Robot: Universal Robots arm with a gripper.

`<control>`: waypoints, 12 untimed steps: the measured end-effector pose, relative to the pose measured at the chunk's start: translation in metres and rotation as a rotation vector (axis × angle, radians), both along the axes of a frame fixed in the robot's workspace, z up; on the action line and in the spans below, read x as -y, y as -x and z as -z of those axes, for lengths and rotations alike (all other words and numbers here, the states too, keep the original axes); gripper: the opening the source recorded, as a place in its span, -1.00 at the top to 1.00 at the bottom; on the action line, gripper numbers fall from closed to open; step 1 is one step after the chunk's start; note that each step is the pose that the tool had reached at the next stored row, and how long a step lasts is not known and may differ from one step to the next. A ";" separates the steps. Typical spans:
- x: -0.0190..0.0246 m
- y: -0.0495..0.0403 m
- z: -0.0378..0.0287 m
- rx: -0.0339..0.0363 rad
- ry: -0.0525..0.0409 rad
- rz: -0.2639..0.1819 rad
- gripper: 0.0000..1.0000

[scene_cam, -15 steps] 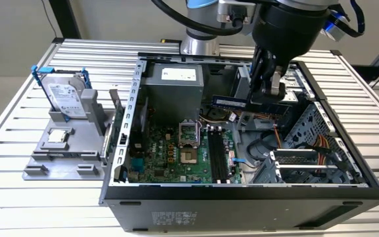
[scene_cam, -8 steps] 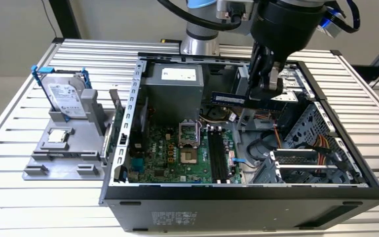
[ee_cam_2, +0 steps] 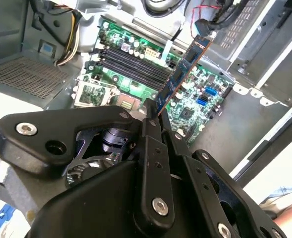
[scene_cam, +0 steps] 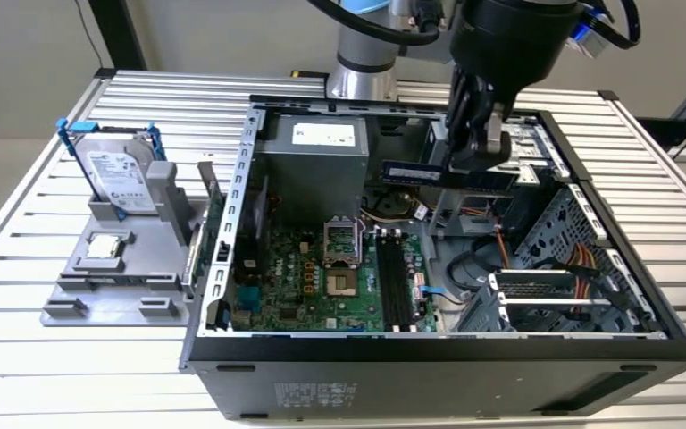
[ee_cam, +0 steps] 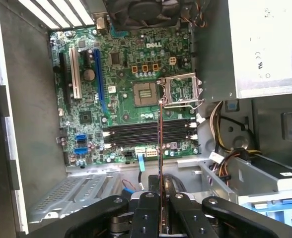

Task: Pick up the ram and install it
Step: 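Insert the ram into the slot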

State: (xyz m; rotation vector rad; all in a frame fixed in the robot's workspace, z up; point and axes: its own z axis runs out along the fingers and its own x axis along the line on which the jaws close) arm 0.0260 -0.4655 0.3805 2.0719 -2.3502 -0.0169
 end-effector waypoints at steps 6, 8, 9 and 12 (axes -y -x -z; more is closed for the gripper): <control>-0.0044 0.0000 0.0000 0.0000 -0.0001 -0.016 1.00; -0.0056 0.0000 0.0000 0.0000 -0.0001 -0.023 1.00; -0.0061 0.0000 0.0000 0.0000 0.0000 -0.026 1.00; -0.0074 0.0000 0.0000 0.0000 0.0000 -0.038 1.00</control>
